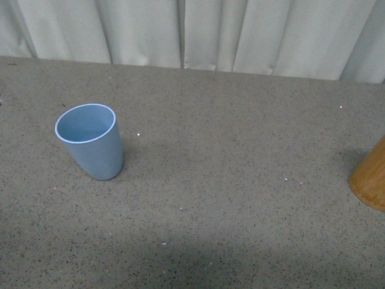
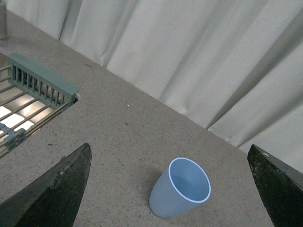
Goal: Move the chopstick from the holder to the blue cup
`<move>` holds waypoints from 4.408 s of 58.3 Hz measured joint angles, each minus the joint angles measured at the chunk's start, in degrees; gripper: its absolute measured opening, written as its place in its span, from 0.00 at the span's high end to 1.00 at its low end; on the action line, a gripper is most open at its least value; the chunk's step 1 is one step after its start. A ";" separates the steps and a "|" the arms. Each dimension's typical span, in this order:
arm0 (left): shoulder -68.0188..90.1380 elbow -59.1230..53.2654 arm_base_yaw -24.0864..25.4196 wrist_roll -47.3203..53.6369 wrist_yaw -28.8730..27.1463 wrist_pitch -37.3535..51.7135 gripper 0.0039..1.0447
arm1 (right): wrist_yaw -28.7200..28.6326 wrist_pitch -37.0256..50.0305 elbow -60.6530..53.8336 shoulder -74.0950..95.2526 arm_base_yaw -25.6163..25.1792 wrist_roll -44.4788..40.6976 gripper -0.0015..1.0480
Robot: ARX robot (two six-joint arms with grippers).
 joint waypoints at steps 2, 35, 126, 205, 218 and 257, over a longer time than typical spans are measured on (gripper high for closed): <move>4.92 0.92 1.01 -1.95 0.87 3.34 0.06 | 0.00 0.00 0.00 0.00 0.00 0.02 0.09; 56.74 21.42 -1.03 -7.26 1.29 13.14 0.06 | 0.00 0.00 0.00 0.00 0.00 0.00 0.09; 74.93 30.64 -2.95 -11.58 -0.20 3.41 0.06 | 0.00 0.00 0.00 0.00 0.00 0.00 0.09; 76.52 33.07 -6.80 -14.69 2.62 4.44 0.97 | 0.00 0.00 0.00 0.00 0.00 0.00 0.09; 75.91 36.89 -8.57 -11.19 4.42 3.93 0.97 | 0.00 0.00 0.00 0.00 0.00 0.00 0.09; 86.62 54.55 -14.80 7.43 15.87 -7.93 0.97 | 0.00 0.00 0.00 0.00 0.00 0.00 0.09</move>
